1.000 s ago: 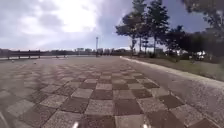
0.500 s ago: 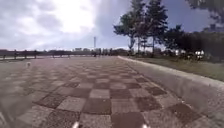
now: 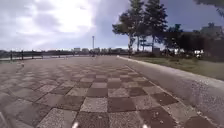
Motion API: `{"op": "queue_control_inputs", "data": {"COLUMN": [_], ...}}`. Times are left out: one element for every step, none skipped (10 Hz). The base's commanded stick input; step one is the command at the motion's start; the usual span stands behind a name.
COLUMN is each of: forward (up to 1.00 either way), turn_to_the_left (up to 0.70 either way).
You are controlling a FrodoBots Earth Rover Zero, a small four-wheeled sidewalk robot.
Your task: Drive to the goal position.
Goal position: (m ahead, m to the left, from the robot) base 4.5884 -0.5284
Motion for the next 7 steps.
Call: {"op": "queue_control_inputs", "data": {"forward": [0.70,0.70,0.70,0.70,0.70,0.70,0.70], "turn_to_the_left": [0.35,0.35,0.35,0.23,0.00,0.00,0.00]}}
